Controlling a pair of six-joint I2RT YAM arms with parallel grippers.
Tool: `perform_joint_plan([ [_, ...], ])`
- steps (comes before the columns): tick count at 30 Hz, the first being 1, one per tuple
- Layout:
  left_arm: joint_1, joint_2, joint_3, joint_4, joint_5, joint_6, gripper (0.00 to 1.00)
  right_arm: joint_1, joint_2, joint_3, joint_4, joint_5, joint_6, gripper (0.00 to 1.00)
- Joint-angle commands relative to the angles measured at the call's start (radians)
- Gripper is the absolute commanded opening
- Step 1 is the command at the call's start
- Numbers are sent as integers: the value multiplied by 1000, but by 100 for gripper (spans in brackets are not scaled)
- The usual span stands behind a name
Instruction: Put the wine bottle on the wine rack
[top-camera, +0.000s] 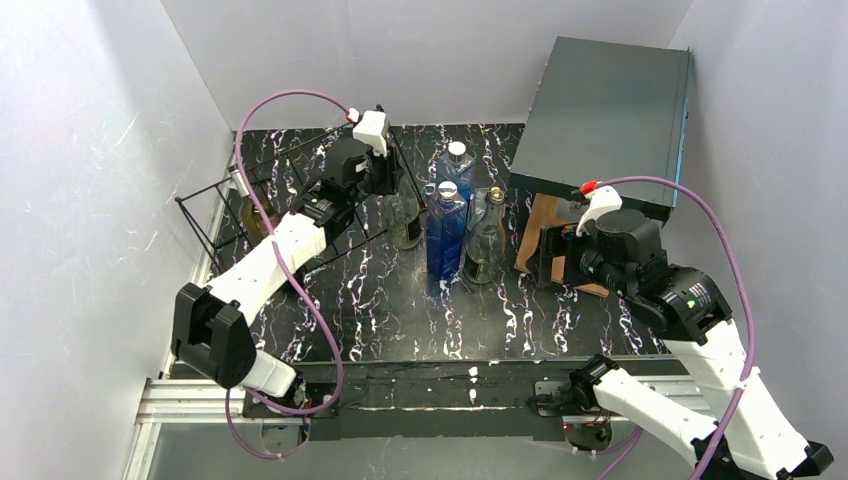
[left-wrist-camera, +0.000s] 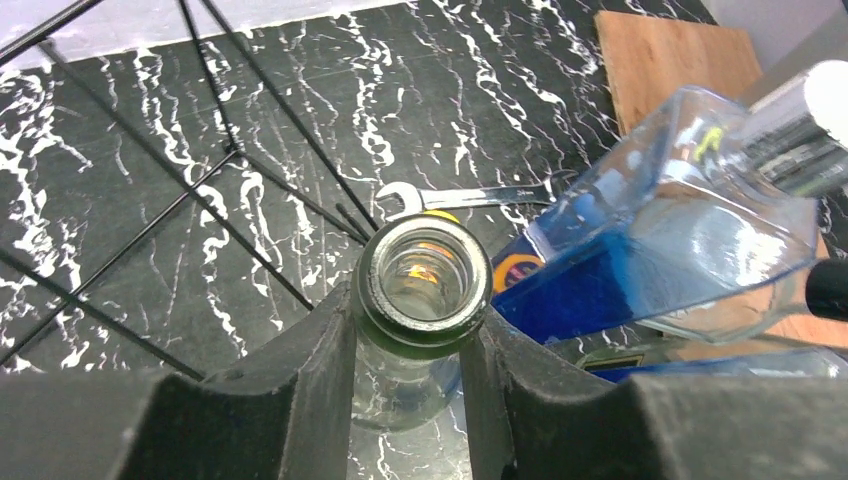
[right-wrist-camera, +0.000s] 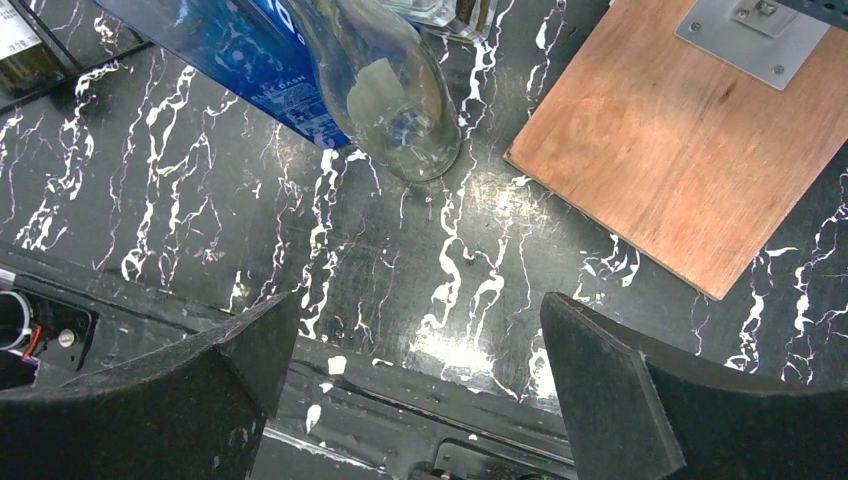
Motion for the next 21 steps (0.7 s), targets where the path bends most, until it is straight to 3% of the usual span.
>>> perform_joint_plan([
  [1, 2, -7, 51, 5, -10, 12, 20, 6, -15, 26, 11, 19, -14, 100],
  [5, 2, -33, 68, -10, -28, 35, 0, 7, -14, 24, 6, 19, -15, 100],
  [16, 9, -99, 212, -220, -216, 81, 0, 6, 11, 27, 6, 7, 0, 100],
  [21, 51, -129, 237, -301, -227, 59, 0, 7, 31, 29, 5, -1, 11, 100],
])
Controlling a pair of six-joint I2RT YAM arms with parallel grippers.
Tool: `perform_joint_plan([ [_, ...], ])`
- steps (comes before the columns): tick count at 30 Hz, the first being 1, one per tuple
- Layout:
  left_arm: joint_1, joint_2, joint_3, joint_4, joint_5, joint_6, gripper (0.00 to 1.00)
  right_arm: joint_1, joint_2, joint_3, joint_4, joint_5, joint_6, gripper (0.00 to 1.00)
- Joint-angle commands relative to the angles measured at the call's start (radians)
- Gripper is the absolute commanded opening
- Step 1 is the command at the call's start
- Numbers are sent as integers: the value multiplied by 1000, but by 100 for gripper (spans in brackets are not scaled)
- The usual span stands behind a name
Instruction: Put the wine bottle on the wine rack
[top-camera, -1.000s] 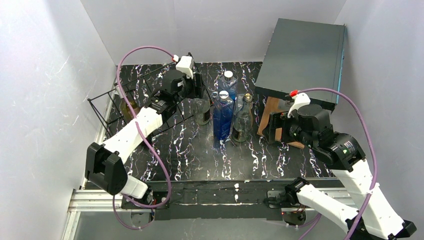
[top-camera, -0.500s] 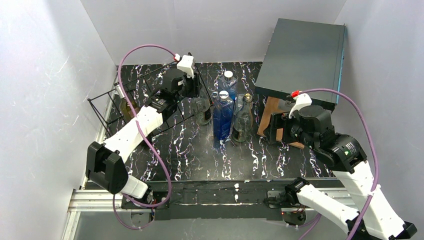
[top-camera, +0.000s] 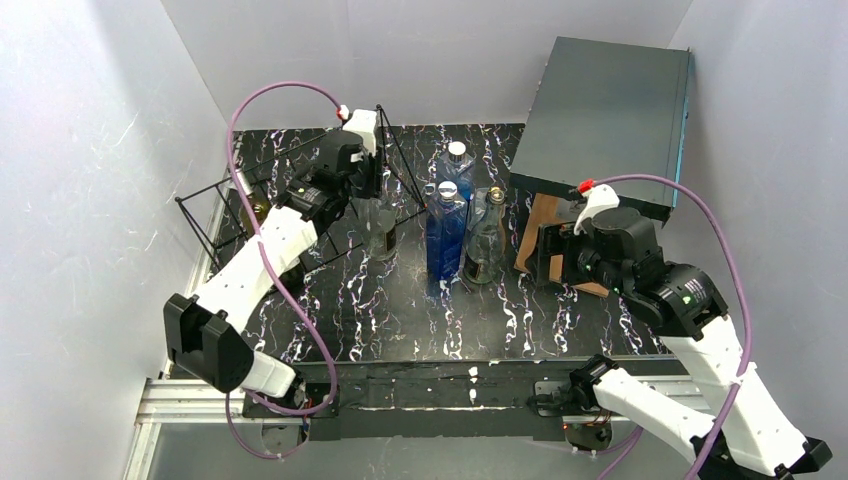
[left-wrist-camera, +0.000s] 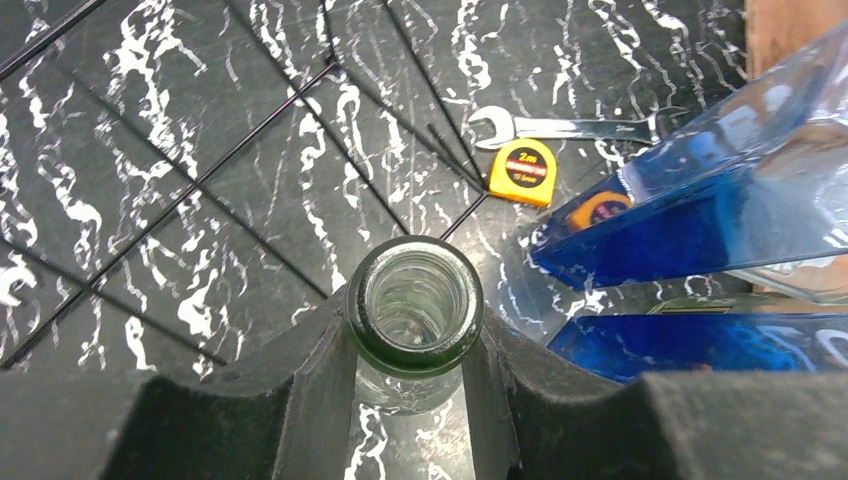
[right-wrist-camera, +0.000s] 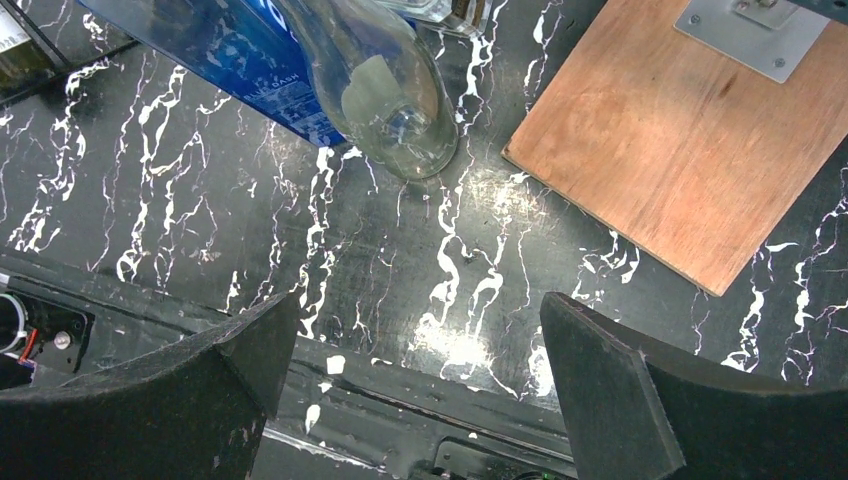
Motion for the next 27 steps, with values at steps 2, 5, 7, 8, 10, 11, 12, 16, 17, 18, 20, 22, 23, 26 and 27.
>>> perform_joint_plan([
  [2, 63, -119, 100, 11, -61, -19, 0, 6, 20, 29, 5, -11, 13, 100],
  [5, 121, -129, 96, -8, -13, -68, 0, 6, 32, 31, 10, -19, 24, 100],
  [7, 157, -134, 90, -9, 14, -90, 0, 6, 37, 30, 13, -25, 32, 100],
  [8, 170, -136, 87, -8, 18, -94, 0, 6, 40, 29, 14, -28, 35, 100],
  [10, 206, -135, 86, -9, 34, -110, 0, 6, 43, 28, 18, -32, 41, 100],
  [11, 223, -132, 85, -10, 46, -120, 0, 6, 45, 26, 21, -35, 44, 100],
  [12, 237, -128, 86, -11, 56, -129, 0, 6, 46, 25, 24, -38, 46, 100],
  [16, 281, -107, 96, -23, 76, -153, 0, 7, 52, 26, 29, -46, 50, 100],
  [17, 292, -100, 96, -24, 84, -162, 0, 7, 53, 28, 28, -45, 50, 100],
  [18, 299, -95, 95, -23, 92, -170, 0, 6, 53, 28, 30, -45, 50, 100],
  [20, 309, -83, 95, -25, 99, -179, 0, 7, 52, 27, 30, -42, 49, 100],
  [22, 312, -71, 94, -28, 93, -180, 0, 6, 53, 24, 30, -40, 47, 100],
  [23, 312, -67, 93, -30, 93, -180, 0, 6, 51, 22, 28, -39, 46, 100],
  [26, 314, -45, 92, -44, 85, -175, 0, 7, 46, 11, 31, -34, 43, 100],
  [27, 314, -38, 92, -50, 80, -174, 0, 6, 45, 8, 31, -32, 42, 100],
])
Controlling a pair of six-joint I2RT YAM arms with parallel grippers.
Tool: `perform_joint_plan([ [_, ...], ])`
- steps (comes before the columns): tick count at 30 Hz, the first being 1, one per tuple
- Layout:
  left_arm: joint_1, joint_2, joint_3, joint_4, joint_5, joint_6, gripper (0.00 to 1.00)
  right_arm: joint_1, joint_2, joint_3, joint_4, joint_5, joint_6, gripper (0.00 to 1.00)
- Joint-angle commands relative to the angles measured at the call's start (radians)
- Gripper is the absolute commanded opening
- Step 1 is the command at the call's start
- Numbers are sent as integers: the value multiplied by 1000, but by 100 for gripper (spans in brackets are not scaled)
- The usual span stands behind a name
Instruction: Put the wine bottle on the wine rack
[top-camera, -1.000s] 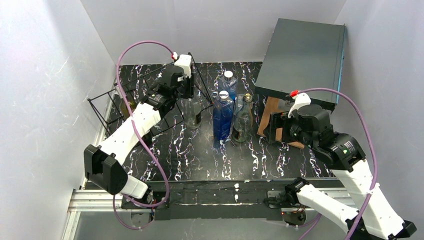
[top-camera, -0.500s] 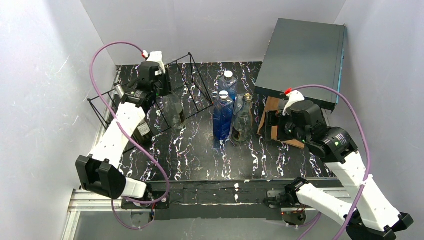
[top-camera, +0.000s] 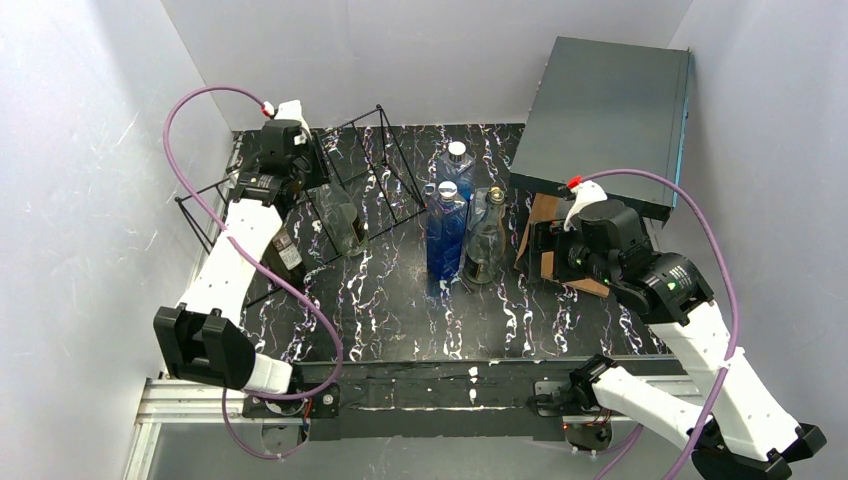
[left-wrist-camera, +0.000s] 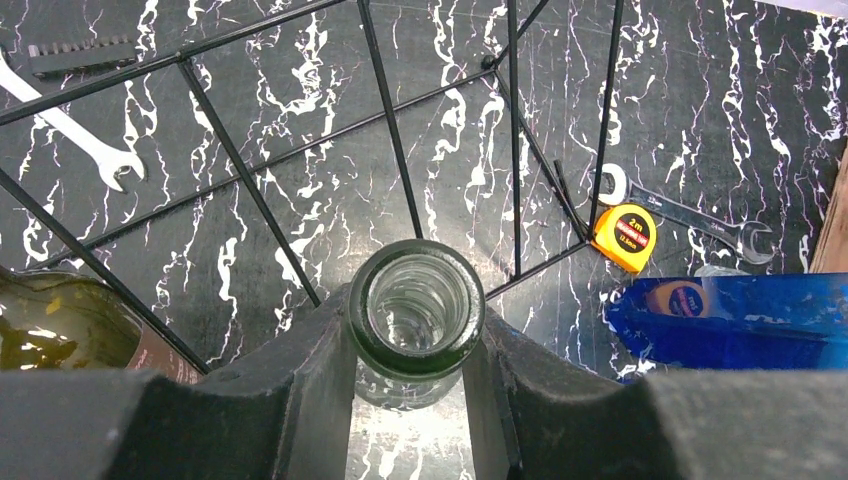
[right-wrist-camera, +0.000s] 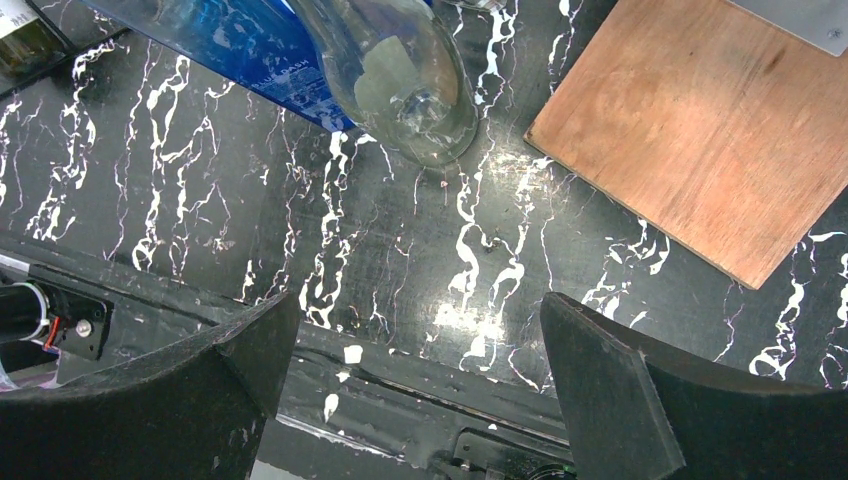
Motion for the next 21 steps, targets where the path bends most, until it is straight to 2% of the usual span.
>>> perform_joint_plan([
  [1, 6, 4, 74, 67, 3, -20, 0, 6, -12, 5, 31, 8, 3, 100],
  [10, 5, 141, 122, 12, -118, 41, 0, 7, 1, -9, 40, 16, -9, 100],
  [15, 14, 183, 107, 51, -173, 78, 0, 6, 14, -6, 42, 20, -12, 100],
  [21, 57, 223, 118, 70, -168, 58, 0, 6, 32, -8, 58, 18, -11, 100],
])
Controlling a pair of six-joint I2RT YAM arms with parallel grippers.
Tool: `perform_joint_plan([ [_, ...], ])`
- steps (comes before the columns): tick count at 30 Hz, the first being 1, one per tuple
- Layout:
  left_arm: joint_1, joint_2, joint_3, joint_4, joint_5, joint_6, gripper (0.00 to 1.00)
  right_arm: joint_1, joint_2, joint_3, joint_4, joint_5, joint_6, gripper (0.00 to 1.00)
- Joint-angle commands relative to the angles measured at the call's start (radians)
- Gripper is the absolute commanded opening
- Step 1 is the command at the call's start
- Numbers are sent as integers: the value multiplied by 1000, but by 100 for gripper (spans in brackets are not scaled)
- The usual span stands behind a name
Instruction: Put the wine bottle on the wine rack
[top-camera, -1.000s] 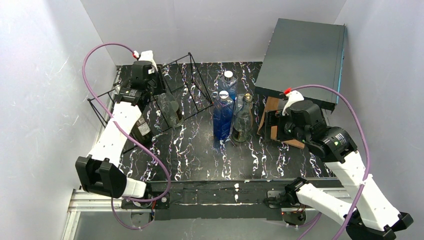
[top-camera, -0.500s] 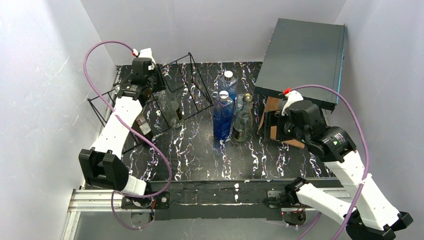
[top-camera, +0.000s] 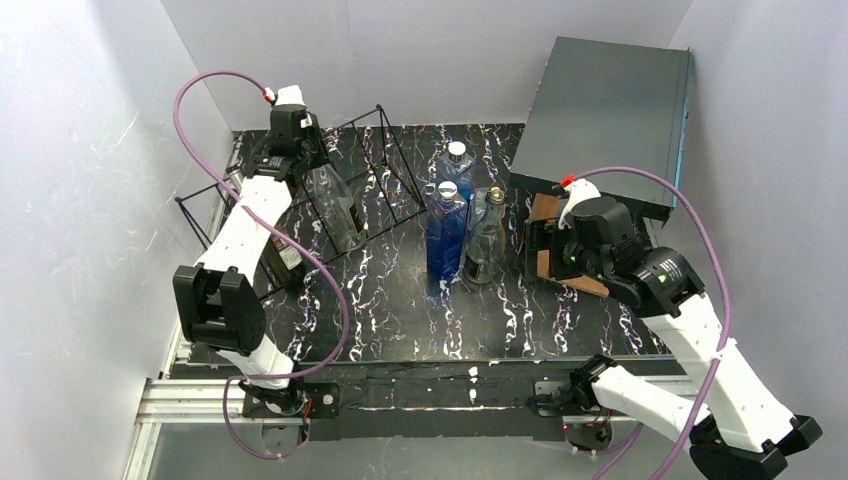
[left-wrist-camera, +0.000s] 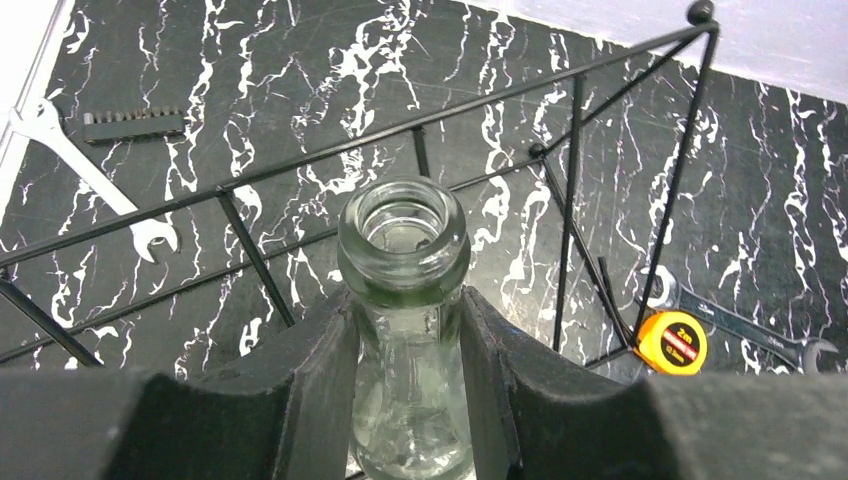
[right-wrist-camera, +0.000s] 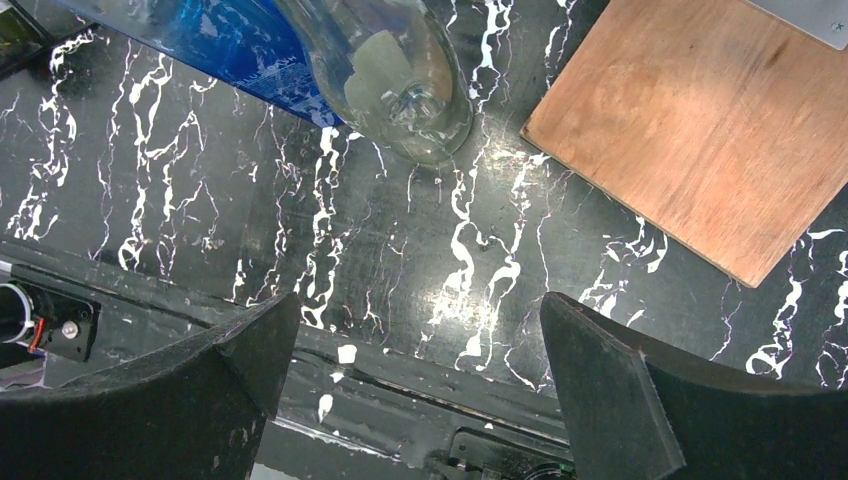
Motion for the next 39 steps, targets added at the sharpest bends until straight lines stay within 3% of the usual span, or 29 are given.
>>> perform_joint_plan([
  [1, 35, 44, 27, -59, -62, 29, 0, 6, 12, 0, 56, 9, -6, 100],
  [15, 91, 134, 65, -88, 0, -16, 0, 6, 36, 22, 53, -8, 14, 100],
  [26, 133, 211, 113, -94, 164, -58, 0, 6, 39, 18, 63, -24, 23, 100],
  [31, 149, 221, 120, -119, 165, -87, 14, 6, 25, 16, 56, -14, 25, 100],
  [39, 163, 205, 118, -144, 174, -99, 45, 6, 31, 15, 59, -22, 32, 100],
])
